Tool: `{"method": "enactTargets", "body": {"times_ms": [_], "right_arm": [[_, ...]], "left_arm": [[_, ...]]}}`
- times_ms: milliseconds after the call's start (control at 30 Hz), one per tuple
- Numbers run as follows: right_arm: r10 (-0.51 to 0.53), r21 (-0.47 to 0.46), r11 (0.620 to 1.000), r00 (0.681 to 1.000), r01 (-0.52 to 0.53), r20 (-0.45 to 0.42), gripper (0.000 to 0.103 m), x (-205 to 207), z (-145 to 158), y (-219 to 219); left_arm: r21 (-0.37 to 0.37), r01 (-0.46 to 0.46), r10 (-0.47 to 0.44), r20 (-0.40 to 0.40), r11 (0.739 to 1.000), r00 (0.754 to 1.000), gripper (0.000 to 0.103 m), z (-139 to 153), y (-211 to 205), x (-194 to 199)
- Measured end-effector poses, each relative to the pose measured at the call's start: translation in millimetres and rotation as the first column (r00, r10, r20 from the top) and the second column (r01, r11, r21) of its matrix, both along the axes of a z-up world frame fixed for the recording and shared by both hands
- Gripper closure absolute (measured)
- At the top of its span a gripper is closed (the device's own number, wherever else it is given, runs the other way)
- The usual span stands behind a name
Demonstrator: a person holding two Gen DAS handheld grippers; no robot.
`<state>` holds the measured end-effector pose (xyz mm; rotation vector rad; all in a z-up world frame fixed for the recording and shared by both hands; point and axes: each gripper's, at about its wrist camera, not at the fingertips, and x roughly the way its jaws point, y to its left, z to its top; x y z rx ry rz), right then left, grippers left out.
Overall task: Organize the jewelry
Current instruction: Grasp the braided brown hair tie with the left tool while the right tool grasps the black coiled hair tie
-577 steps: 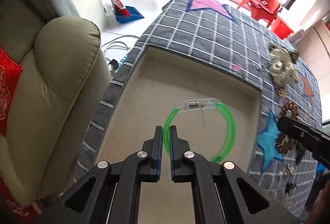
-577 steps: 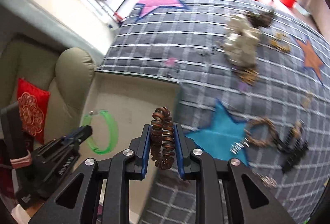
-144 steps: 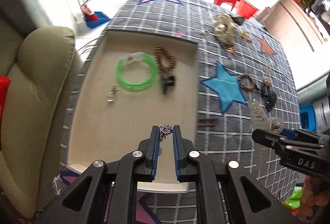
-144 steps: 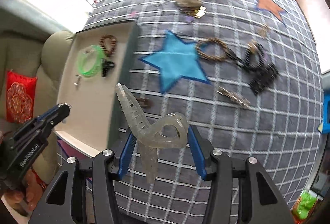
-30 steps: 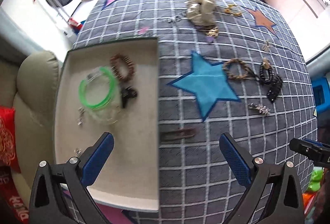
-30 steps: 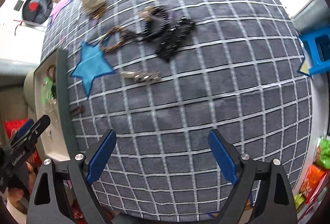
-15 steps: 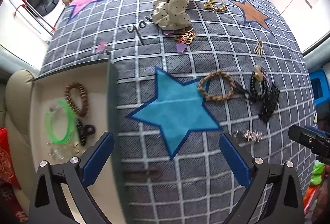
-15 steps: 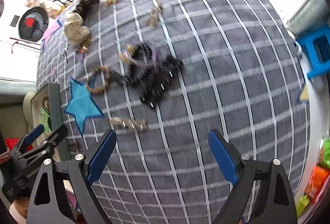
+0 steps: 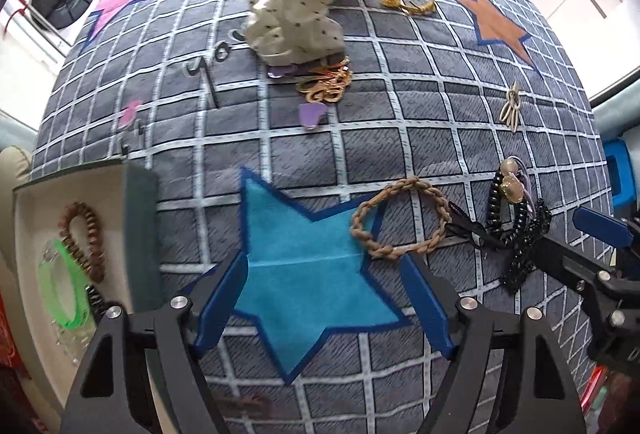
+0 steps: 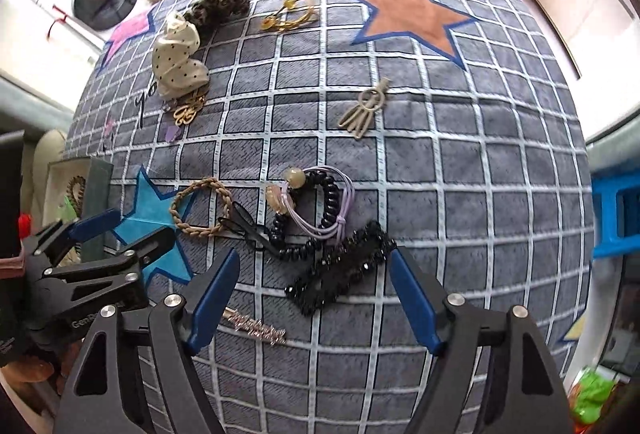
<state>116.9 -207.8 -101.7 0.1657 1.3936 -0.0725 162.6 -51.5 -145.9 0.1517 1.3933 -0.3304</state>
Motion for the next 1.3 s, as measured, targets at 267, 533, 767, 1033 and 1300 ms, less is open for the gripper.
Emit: {"method": "enactTargets", "body": {"times_ms": [267, 533, 767, 1033, 1300], "right_arm": [[0.048, -0.032, 0.998, 0.999, -0.048, -0.001, 0.05, 10, -12, 5], [0.017, -0.005, 1.0, 1.0, -0.017, 0.015, 0.089, 11, -15, 2], [-0.034, 0.061, 0.998, 0.998, 0.031, 0.049, 0.1, 2, -3, -9], [-0.079, 0.137, 0.988, 0.993, 0.067, 0.085, 0.101, -6, 22, -12], [-0.07, 0.128, 0.99, 0.996, 0.062, 0.057, 0.1, -3, 17, -9]], "left_arm": [[-0.008, 0.02, -0.02, 0.012, 1.0, 1.0, 0.04, -6, -16, 7], [-0.023, 0.058, -0.058, 0.021, 0.998, 0.998, 0.093, -2, -29, 7], [-0.066, 0.038, -0.036, 0.025, 0.997, 0.999, 0.093, 10, -14, -5], [-0.12, 0.031, -0.023, 0.063, 0.992, 0.998, 0.093, 40, 0, -19], [-0.14, 0.038, -0.027, 0.083, 0.989, 0.996, 0.093, 59, 11, -29]]}}
